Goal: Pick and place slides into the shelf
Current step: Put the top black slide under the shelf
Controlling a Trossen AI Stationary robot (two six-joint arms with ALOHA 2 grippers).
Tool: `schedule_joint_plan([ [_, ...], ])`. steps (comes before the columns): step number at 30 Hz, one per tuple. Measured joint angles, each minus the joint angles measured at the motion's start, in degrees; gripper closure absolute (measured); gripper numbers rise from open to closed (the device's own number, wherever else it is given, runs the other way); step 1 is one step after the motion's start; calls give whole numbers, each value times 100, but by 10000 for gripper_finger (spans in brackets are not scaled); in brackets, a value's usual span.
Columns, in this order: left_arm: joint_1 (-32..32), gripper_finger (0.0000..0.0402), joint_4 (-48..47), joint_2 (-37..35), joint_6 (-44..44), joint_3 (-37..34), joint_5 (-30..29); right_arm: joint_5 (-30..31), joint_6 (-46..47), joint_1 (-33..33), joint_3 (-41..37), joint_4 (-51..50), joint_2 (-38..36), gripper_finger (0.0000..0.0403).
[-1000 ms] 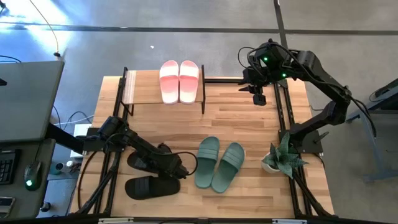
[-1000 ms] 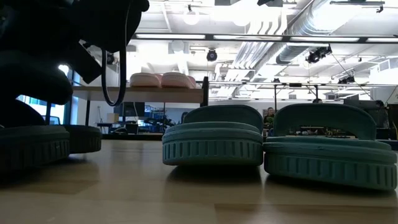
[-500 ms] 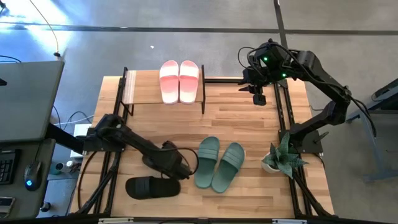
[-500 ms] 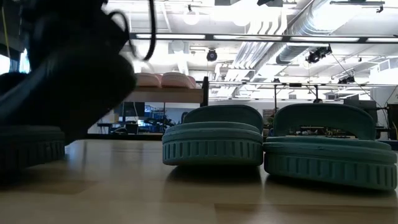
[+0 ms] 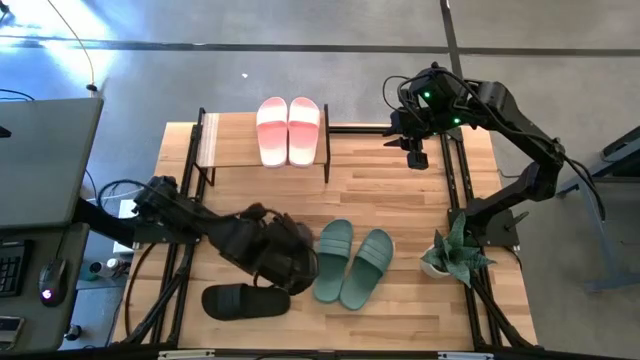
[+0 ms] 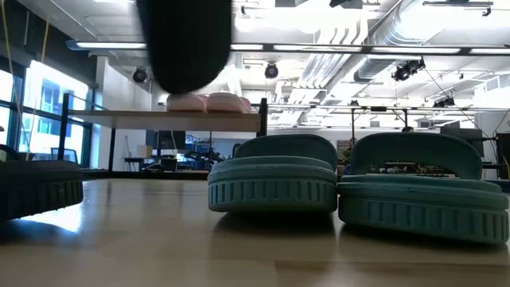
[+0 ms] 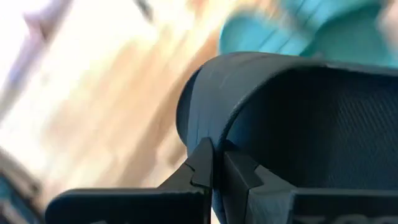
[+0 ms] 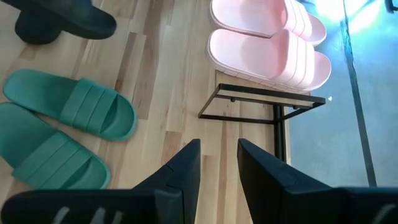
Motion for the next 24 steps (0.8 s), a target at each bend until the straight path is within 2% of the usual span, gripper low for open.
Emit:
schedule_joint_plan([
  [6, -52, 401, -3, -4, 1185, 1257, -884, 0, -43, 0, 0, 9, 0, 306],
  [13, -51, 401, -4, -95, 2722, 1978, -1611, 4, -43, 0, 0, 12, 0, 306],
  [18, 80, 401, 2, -395, 4033, 1942, -1784, 204, 64, 0, 0, 16, 2, 306],
  [21, 328, 401, -2, -688, 4272, 1632, -1613, 354, 225, -1, 0, 19, 2, 306],
  [24, 571, 401, -1, -1168, 4272, 927, -1393, 385, 327, -36, 0, 76, 2, 306],
])
